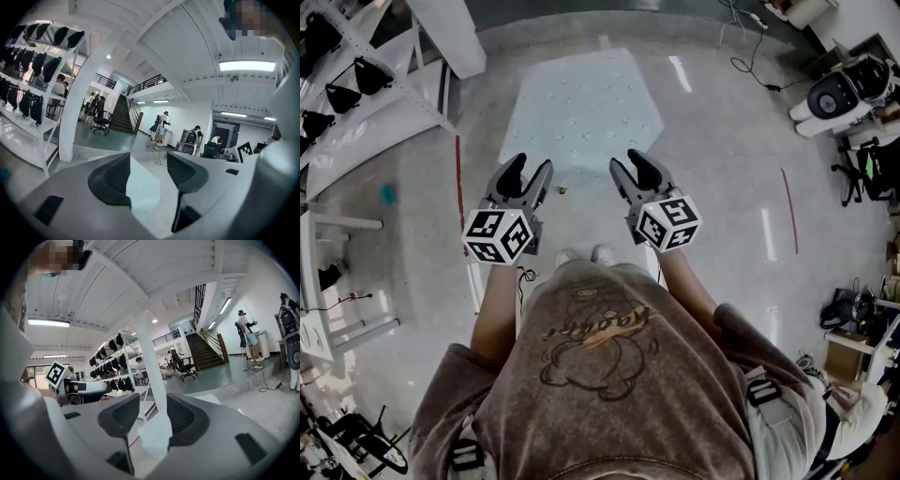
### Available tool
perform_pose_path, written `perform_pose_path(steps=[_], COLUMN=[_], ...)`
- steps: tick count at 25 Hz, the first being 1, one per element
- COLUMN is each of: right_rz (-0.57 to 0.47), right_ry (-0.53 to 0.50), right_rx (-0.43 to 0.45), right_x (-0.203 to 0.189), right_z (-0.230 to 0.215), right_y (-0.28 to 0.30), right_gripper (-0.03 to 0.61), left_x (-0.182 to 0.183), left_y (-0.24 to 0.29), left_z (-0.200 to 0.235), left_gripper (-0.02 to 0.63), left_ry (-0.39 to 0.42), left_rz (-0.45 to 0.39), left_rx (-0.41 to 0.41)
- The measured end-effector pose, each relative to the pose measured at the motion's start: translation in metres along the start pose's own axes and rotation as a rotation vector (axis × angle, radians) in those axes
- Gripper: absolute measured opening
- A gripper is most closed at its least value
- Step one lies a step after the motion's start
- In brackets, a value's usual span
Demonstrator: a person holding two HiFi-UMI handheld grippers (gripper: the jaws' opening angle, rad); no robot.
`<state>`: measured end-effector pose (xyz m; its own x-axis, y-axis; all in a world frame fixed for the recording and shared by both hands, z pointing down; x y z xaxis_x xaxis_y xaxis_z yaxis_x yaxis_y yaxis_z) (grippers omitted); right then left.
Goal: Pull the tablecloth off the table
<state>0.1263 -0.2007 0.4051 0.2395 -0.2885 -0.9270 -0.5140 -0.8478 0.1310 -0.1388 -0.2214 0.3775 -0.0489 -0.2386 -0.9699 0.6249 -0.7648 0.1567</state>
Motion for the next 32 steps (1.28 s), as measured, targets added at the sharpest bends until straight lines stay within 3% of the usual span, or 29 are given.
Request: perform_pose_path(steps=[4,7,21,32], right_rz=[0.027,0.03,0.088,0.151], right_ry=[0.041,0.045,0.077,0.123], right_rx=[0.033,0.052,0.043,0.022], right_x=[-0.005,-0.007,-0.028,-0.071], right_z=[-0.003,-0.004,-0.019,-0.037], right_y=[0.0,0.0,0.005,0.014], right_gripper=[0.301,0.337,0.345,0.345], left_x=[-0.004,-0.008,-0.04,-0.078], left_y=[0.001,0.004,0.015,0.031], left_z=[-0.002,-0.002,0.006,0.017], left_gripper=[0.284,0.29,0.291,0.295], left_ry=[-0.007,-0.012,-0.052,-0.073], left_rz=[0.009,0.02,0.09,0.141], left_rx=[-0.014,-0.014,0.012,0.009])
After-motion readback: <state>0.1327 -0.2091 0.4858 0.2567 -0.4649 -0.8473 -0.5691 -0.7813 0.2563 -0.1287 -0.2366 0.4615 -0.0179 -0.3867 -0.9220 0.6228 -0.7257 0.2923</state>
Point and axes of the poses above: the fingertips, and each gripper's own axes: y forward along the fingers, z to its left, x out of its top, the point moved 9 cm from there along -y, backward along the fingers, and after that the axes turned 6 degrees about y, right-handed, at the moved point
